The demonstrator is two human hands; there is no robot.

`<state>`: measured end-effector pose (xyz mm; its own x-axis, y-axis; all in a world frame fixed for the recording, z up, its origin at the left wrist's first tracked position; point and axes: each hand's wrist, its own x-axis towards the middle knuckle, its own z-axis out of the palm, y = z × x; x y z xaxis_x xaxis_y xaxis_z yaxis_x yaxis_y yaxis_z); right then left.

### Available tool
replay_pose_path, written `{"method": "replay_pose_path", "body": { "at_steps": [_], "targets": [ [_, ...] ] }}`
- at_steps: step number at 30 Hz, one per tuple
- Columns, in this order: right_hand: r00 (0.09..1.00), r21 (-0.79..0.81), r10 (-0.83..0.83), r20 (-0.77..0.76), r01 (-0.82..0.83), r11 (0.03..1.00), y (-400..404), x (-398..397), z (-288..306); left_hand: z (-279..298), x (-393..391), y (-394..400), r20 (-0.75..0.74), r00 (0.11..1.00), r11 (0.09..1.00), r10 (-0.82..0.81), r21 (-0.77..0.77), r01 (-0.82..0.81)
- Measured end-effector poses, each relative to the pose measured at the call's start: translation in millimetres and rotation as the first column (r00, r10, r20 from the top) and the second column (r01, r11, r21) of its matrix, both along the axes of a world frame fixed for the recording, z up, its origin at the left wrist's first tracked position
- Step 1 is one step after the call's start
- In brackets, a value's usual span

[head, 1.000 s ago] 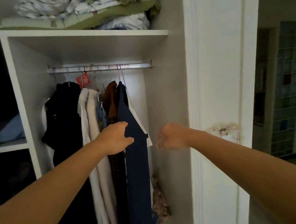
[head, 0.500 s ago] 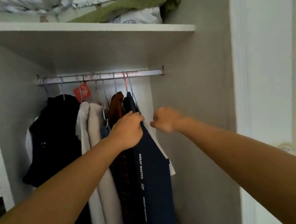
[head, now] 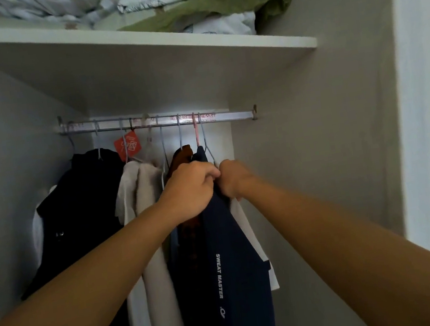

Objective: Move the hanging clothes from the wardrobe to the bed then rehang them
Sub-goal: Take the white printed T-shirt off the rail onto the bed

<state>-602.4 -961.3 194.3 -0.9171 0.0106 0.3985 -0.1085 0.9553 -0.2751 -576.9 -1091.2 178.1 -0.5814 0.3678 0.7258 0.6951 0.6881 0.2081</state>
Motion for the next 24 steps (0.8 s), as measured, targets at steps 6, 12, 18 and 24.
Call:
{"method": "replay_pose_path", "body": {
  "at_steps": [6,12,18,24],
  "targets": [
    [0.991,0.12,-0.06,-0.122,0.075,0.99,17.5,4.3,7.0,2.4,1.1,0.1,0.015,1.0,1.0,-0.01,0.015,0.01],
    [0.953,0.139,-0.117,-0.281,0.161,0.977,45.4,22.1,26.0,5.3,1.7,13.7,0.013,1.0,0.999,0.017,-0.041,-0.017],
    [0.929,0.204,-0.124,-0.349,0.205,0.957,71.5,51.6,41.6,5.9,1.5,35.4,0.124,0.978,0.978,0.169,-0.144,-0.15],
    [0.933,0.212,-0.114,-0.341,0.194,0.958,97.2,85.5,28.6,1.2,2.9,68.9,0.096,0.864,0.762,0.493,-0.527,-0.376]
  ]
}}
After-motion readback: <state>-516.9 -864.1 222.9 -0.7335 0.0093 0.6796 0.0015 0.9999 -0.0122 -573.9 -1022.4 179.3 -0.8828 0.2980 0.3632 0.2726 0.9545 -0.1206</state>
